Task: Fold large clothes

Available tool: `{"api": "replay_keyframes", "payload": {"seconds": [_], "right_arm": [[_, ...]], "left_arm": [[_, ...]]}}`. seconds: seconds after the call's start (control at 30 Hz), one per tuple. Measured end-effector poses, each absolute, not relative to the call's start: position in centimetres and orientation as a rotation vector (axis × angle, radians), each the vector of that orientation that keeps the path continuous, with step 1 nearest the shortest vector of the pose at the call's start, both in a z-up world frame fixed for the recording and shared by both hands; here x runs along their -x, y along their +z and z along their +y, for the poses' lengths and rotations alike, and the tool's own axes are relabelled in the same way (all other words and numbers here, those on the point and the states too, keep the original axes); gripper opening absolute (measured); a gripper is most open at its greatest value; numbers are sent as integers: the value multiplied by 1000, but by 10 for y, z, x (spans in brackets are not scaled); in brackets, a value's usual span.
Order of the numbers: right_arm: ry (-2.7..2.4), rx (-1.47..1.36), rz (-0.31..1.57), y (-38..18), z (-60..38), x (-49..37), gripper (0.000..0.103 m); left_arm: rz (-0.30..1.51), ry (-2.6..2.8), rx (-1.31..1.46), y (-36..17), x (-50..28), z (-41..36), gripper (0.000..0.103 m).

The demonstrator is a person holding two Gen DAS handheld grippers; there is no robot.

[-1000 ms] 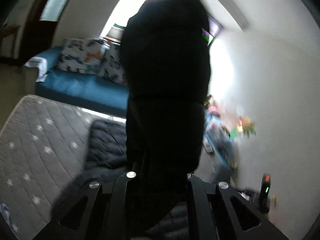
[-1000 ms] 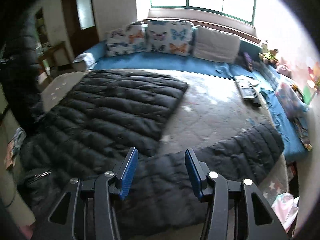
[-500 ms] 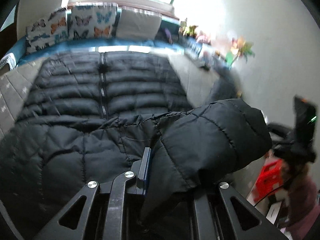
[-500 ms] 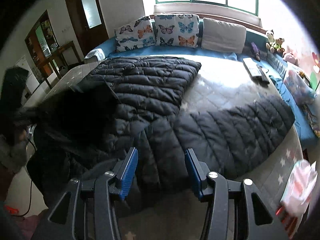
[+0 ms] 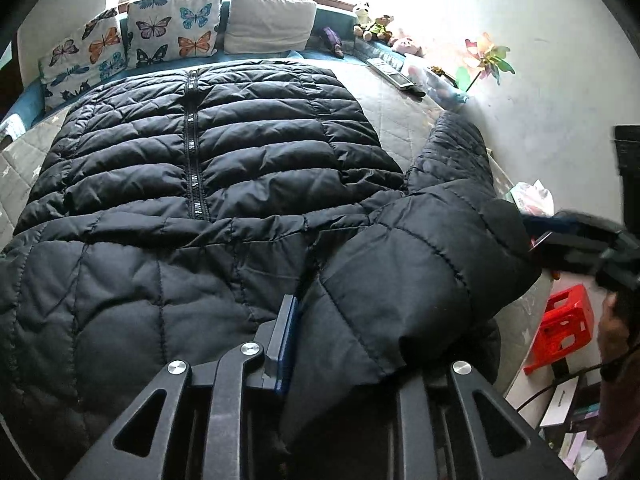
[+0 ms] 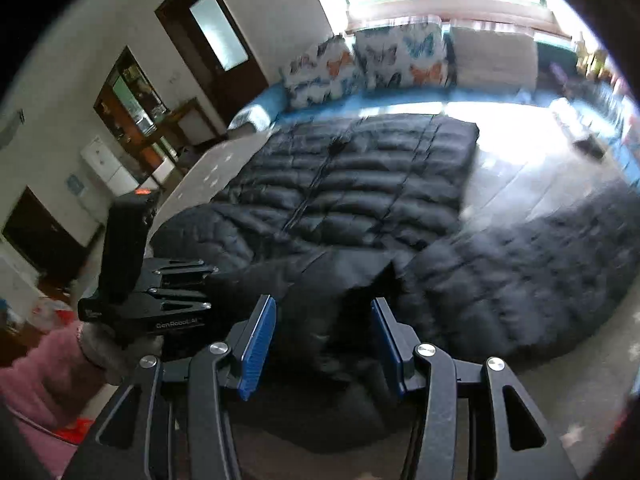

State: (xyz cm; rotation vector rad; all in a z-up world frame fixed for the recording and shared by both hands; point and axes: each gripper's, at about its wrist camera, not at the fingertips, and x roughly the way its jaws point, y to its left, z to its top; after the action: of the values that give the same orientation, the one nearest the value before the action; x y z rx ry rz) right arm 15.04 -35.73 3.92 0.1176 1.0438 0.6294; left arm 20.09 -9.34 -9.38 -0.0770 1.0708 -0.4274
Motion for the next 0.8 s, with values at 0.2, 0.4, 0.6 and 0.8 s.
{"api": "replay_keyframes", "payload": {"seconds": [0.2,0.4,0.6,0.8], "right_arm": [[661,-144,1132,17,-342,-150,17],[612,-60,1142,15,-346,-136,14],[553,-91,1245,-40,-354,-136,13],[534,6,1247,-20,-350,-129,16]], "left_arm": [[1088,-441,22,-68,-193,-83,36],[1056,-473,74,-33,-173,-37,55],[1005,-393,214,0,-159,49,55],[985,-227,246,5,-174,127,55]]}}
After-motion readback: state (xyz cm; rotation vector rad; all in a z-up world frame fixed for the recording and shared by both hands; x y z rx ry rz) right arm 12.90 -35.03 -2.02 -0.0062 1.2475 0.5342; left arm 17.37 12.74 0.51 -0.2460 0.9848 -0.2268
